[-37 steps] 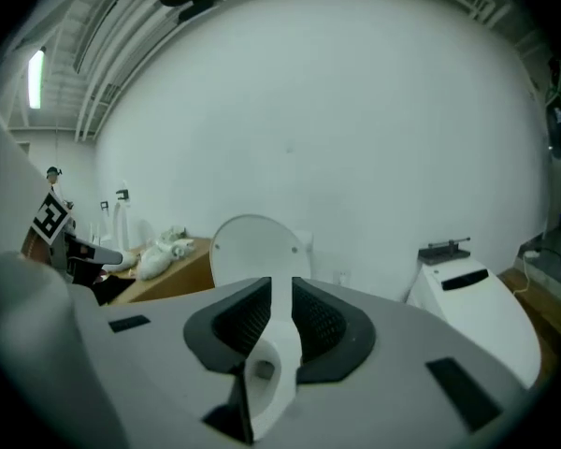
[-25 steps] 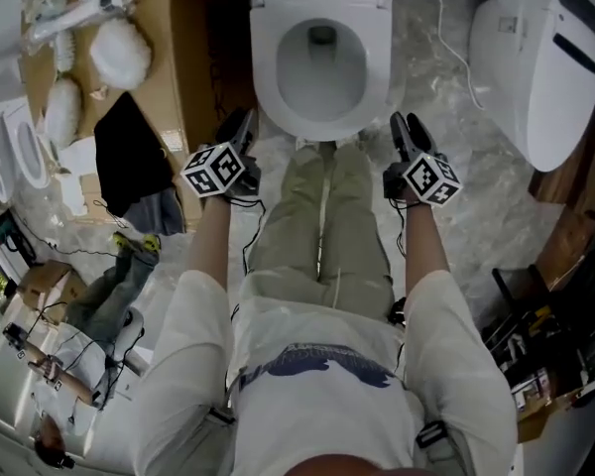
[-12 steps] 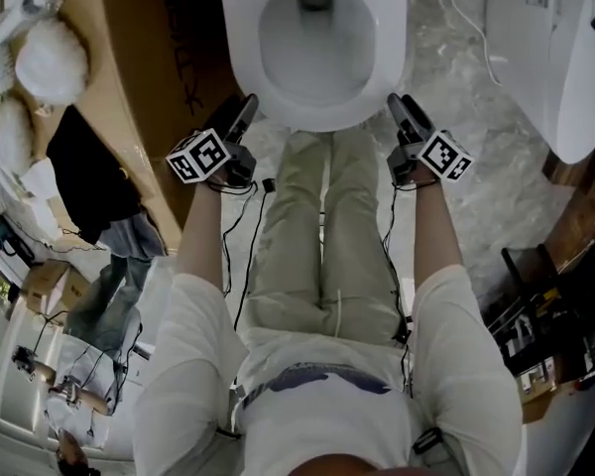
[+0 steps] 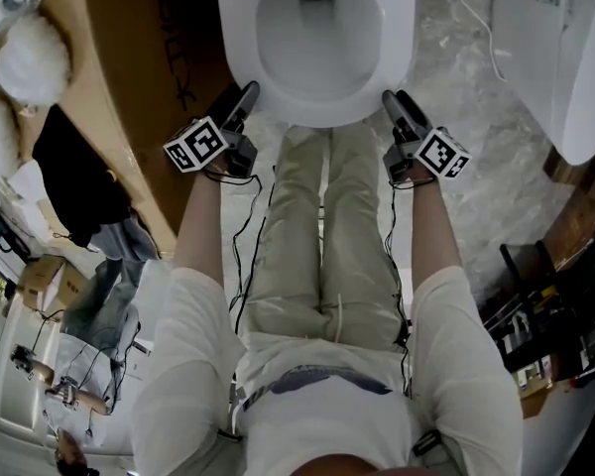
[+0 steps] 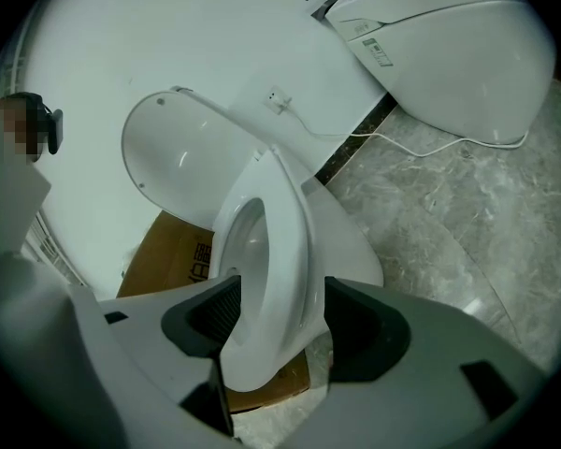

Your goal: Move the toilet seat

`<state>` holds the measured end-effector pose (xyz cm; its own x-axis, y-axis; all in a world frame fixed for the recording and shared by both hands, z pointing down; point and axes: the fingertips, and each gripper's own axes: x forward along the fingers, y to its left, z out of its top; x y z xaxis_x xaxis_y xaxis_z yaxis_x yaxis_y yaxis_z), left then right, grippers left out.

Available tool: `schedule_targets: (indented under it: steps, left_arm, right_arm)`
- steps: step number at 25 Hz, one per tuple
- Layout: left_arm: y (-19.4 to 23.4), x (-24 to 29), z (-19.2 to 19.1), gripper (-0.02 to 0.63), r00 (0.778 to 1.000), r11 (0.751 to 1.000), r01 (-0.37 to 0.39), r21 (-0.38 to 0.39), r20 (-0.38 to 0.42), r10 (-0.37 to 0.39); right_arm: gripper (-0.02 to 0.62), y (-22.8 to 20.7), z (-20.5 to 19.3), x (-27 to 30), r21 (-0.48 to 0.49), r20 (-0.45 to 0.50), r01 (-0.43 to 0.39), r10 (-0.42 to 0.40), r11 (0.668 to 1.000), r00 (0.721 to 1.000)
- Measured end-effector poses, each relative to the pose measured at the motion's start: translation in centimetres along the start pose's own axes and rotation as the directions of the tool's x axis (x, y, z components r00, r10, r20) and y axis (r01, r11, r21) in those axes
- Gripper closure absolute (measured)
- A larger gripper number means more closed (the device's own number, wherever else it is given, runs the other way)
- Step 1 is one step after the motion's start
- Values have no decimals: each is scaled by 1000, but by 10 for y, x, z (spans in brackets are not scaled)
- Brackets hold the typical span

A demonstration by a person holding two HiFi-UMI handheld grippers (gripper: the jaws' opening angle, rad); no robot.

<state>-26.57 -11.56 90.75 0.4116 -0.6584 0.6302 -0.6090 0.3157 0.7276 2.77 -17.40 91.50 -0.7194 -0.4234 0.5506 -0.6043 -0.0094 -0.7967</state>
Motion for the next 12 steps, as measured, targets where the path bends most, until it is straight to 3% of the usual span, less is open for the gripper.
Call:
schedule_targets:
  steps: [12]
  left_arm:
    - [-4, 5, -4, 334, 998, 996, 55, -68, 1, -55]
  right_arm:
    - [304, 12, -2, 11, 39, -1, -76, 76, 996, 997]
